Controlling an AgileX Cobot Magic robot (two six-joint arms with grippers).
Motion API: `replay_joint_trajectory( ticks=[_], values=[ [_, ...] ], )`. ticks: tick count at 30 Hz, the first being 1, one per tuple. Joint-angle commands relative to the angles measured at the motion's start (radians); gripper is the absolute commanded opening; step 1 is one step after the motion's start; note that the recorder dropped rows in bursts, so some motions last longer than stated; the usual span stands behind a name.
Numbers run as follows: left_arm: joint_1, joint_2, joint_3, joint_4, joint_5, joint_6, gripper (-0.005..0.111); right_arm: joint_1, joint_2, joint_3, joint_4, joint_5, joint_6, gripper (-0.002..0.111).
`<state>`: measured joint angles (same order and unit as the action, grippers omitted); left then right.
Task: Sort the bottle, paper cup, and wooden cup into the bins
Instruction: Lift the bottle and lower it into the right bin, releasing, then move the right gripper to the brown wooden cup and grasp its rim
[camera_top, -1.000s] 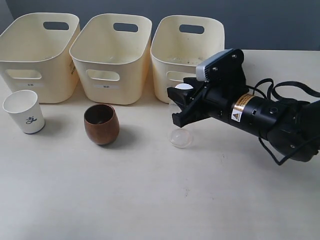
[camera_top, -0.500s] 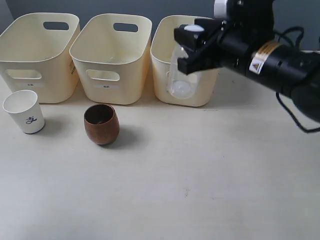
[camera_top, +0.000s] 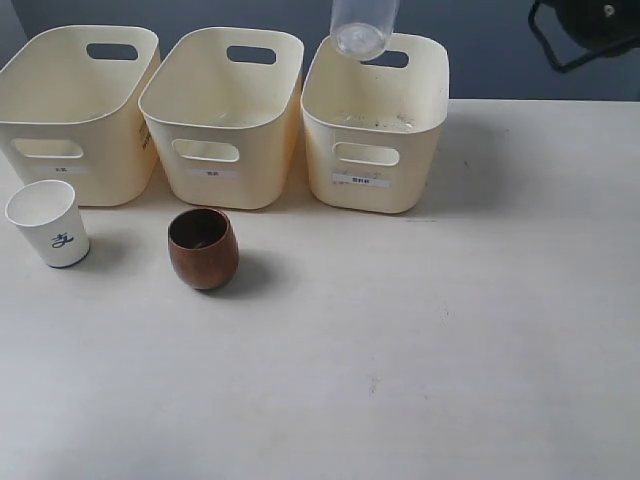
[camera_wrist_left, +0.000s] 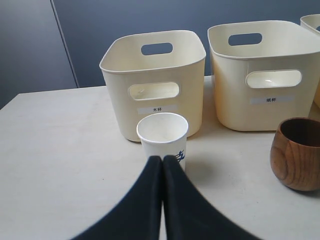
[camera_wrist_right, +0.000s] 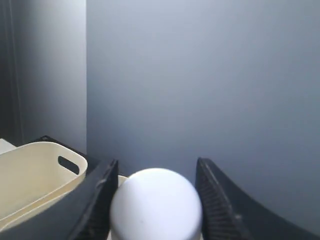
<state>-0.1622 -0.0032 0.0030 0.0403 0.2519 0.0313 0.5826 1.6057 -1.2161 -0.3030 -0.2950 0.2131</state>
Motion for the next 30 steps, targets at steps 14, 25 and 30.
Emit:
replay_joint_trajectory(
  ticks=[14, 25, 30],
  values=[
    [-0.001, 0.003, -0.003, 0.001, -0.013, -0.003, 0.000, -0.105, 0.379, -0.056, 0.093, -0.164, -0.037, 0.001],
    [-0.001, 0.003, -0.003, 0.001, -0.013, -0.003, 0.000, -0.105, 0.467, -0.056, 0.093, -0.132, -0.037, 0.001],
    [-0.001, 0.003, -0.003, 0.001, -0.013, -0.003, 0.000, -0.105, 0.480, -0.056, 0.066, -0.118, -0.037, 0.017]
  ],
)
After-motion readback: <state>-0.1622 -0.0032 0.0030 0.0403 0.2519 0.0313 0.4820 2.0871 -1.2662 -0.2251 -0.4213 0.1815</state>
